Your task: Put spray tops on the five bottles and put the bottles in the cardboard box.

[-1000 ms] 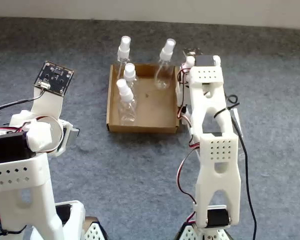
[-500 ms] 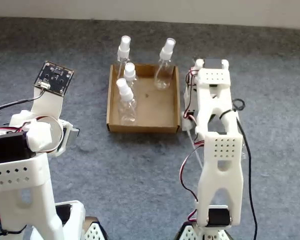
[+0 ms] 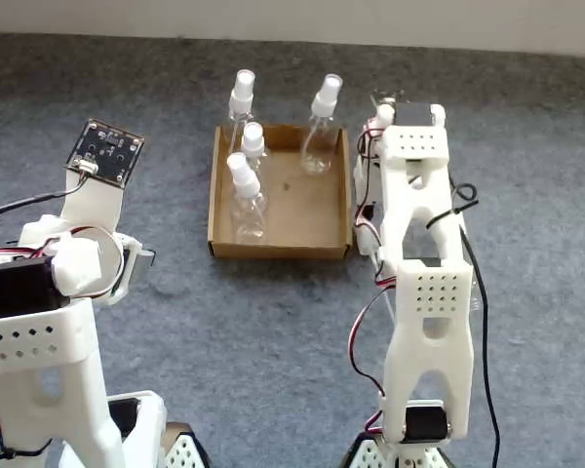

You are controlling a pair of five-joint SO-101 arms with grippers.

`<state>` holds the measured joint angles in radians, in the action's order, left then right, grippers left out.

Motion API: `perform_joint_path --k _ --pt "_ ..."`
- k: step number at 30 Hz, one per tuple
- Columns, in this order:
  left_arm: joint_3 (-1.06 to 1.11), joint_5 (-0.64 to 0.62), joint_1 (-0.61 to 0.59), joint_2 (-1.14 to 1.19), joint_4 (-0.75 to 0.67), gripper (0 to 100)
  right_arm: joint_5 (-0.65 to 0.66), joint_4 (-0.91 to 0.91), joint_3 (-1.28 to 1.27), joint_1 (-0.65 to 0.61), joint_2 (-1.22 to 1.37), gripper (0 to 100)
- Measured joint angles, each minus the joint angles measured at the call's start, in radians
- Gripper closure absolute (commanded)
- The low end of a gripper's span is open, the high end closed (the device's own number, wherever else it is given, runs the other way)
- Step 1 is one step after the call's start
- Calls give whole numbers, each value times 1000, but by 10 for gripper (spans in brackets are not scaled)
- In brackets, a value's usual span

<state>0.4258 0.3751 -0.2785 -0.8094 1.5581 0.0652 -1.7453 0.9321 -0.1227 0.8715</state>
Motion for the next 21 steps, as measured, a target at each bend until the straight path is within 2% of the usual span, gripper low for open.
perform_joint_path --k 12,21 --pt "0 0 0 0 0 765 -2 0 -71 -40 3 839" --pt "0 0 0 0 0 765 -2 0 -69 -40 107 843"
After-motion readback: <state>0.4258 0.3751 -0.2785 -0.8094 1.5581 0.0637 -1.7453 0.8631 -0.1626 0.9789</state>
